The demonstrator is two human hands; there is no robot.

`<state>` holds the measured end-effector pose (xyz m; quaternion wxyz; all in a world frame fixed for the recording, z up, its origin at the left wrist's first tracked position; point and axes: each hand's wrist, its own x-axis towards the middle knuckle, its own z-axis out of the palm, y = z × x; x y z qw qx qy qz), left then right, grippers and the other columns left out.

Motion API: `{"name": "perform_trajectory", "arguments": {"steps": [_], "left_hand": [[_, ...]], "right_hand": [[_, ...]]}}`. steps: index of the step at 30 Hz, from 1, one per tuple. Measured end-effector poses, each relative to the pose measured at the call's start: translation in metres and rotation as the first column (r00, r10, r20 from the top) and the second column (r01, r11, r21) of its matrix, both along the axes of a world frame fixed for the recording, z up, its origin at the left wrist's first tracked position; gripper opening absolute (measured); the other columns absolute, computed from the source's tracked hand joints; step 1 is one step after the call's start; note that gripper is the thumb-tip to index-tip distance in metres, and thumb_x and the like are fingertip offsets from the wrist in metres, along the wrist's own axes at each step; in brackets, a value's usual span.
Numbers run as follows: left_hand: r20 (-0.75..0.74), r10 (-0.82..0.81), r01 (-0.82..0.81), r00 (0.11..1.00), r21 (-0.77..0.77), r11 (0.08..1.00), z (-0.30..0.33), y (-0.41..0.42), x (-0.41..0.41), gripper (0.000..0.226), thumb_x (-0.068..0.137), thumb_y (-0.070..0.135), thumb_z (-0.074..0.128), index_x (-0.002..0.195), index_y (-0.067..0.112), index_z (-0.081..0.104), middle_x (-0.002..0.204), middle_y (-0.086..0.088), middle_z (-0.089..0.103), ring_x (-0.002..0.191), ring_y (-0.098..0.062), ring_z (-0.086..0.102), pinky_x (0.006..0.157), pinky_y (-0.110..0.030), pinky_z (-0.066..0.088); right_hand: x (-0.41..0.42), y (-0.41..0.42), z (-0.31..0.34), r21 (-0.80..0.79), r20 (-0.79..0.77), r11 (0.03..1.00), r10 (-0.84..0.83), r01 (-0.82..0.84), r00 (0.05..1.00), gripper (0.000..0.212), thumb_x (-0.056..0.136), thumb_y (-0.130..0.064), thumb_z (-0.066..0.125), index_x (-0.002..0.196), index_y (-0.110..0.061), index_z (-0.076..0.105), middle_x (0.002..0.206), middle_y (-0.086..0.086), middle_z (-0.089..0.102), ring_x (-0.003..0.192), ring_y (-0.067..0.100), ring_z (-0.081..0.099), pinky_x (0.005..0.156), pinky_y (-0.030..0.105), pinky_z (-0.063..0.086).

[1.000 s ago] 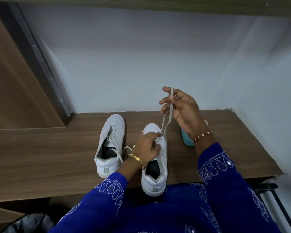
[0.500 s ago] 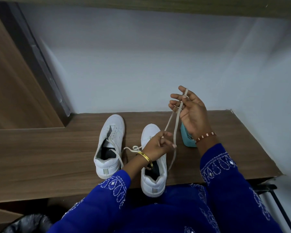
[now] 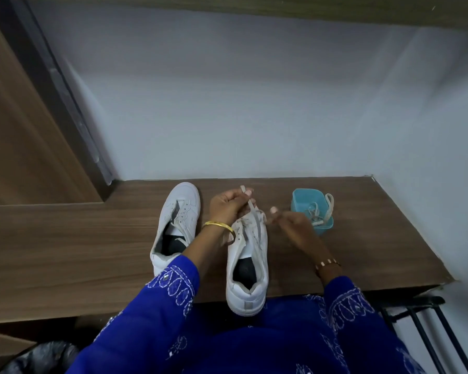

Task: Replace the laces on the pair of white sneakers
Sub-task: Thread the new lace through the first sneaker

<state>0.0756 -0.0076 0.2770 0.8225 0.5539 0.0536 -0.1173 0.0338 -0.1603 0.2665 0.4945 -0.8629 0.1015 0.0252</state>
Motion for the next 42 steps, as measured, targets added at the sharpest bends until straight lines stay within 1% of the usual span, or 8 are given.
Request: {"name": "perform_trajectory", "arguments": {"steps": [3, 11, 18, 22, 27, 30, 37, 42], "left_hand": [[-0.002, 0.003, -0.003, 1.0, 0.003, 1.0, 0.001, 0.0, 0.002, 0.006, 0.085, 0.008, 0.062, 0.081, 0.005, 0.065, 0.058, -0.001, 0.066, 0.054, -0.009, 0.061, 0.055, -0.018, 0.053], [-0.019, 0.014, -0.015, 1.0, -0.045, 0.999, 0.001, 0.0, -0.002, 0.006, 0.086, 0.006, 0.061, 0.082, 0.005, 0.065, 0.056, -0.001, 0.066, 0.056, -0.006, 0.064, 0.053, -0.015, 0.051], [0.063, 0.062, -0.075, 0.996, 0.244, 0.967, -0.018, 0.0, -0.004, 0.02, 0.089, 0.009, 0.059, 0.07, 0.007, 0.063, 0.048, 0.006, 0.062, 0.046, 0.001, 0.056, 0.053, -0.012, 0.048], [0.108, -0.079, -0.024, 0.991, 0.727, 0.687, -0.046, 0.006, -0.016, 0.016, 0.089, 0.019, 0.059, 0.085, 0.005, 0.067, 0.07, -0.007, 0.063, 0.069, -0.015, 0.059, 0.06, -0.017, 0.037], [0.096, -0.198, -0.001, 0.975, 0.902, 0.432, -0.062, 0.004, -0.025, 0.035, 0.081, 0.027, 0.066, 0.107, 0.004, 0.063, 0.105, -0.013, 0.066, 0.1, -0.028, 0.06, 0.084, -0.028, 0.044], [0.116, -0.256, -0.028, 0.96, 0.947, 0.321, -0.06, 0.006, -0.029, 0.033, 0.083, 0.032, 0.061, 0.105, 0.007, 0.064, 0.101, -0.013, 0.068, 0.097, -0.028, 0.061, 0.082, -0.031, 0.047], [0.099, -0.191, -0.009, 0.977, 0.905, 0.426, -0.052, 0.017, -0.028, 0.027, 0.091, 0.022, 0.052, 0.103, 0.004, 0.067, 0.095, -0.02, 0.069, 0.096, -0.031, 0.061, 0.074, -0.029, 0.042], [0.02, -0.115, 0.057, 0.993, 0.776, 0.629, -0.066, 0.031, -0.02, 0.026, 0.088, 0.005, 0.049, 0.104, 0.004, 0.069, 0.093, -0.014, 0.071, 0.084, -0.023, 0.063, 0.079, -0.027, 0.046]], "right_hand": [[-0.006, 0.017, 0.007, 0.211, -0.066, 0.946, 0.266, -0.247, 0.962, 0.027, 0.095, -0.026, 0.048, 0.083, -0.011, 0.067, 0.04, -0.006, 0.04, 0.032, 0.004, 0.034, 0.039, 0.016, 0.034], [-0.001, 0.021, -0.004, 0.054, -0.003, 0.949, 0.312, -0.312, 0.95, 0.019, 0.083, -0.011, 0.067, 0.068, -0.019, 0.059, 0.042, -0.009, 0.055, 0.039, 0.002, 0.048, 0.045, 0.018, 0.044], [-0.001, 0.022, -0.007, 0.146, -0.012, 0.985, 0.096, -0.093, 0.995, 0.016, 0.09, -0.01, 0.057, 0.087, 0.006, 0.053, 0.057, 0.011, 0.058, 0.031, 0.009, 0.048, 0.037, 0.02, 0.043], [0.003, 0.016, -0.01, 0.162, 0.023, 0.983, -0.089, 0.084, 0.996, 0.024, 0.08, -0.008, 0.069, 0.078, -0.005, 0.045, 0.06, 0.015, 0.057, 0.033, 0.004, 0.051, 0.036, 0.017, 0.045], [0.002, 0.019, -0.013, 0.207, -0.013, 0.962, -0.18, 0.179, 0.984, 0.023, 0.082, 0.006, 0.058, 0.073, -0.008, 0.042, 0.06, 0.015, 0.056, 0.032, 0.005, 0.051, 0.035, 0.016, 0.043], [0.002, 0.02, -0.014, 0.287, -0.098, 0.933, -0.196, 0.216, 0.976, 0.011, 0.085, 0.008, 0.047, 0.084, -0.003, 0.048, 0.062, 0.016, 0.06, 0.033, 0.013, 0.051, 0.035, 0.018, 0.044], [0.004, 0.02, -0.02, 0.323, -0.193, 0.929, -0.122, 0.18, 0.974, 0.025, 0.09, 0.01, 0.035, 0.094, 0.0, 0.059, 0.067, 0.013, 0.059, 0.048, 0.018, 0.05, 0.048, 0.024, 0.053], [0.006, 0.027, -0.027, 0.29, -0.154, 0.945, -0.112, 0.153, 0.982, 0.015, 0.084, 0.01, 0.052, 0.092, 0.007, 0.064, 0.064, 0.01, 0.062, 0.041, 0.011, 0.05, 0.044, 0.02, 0.051]]}}
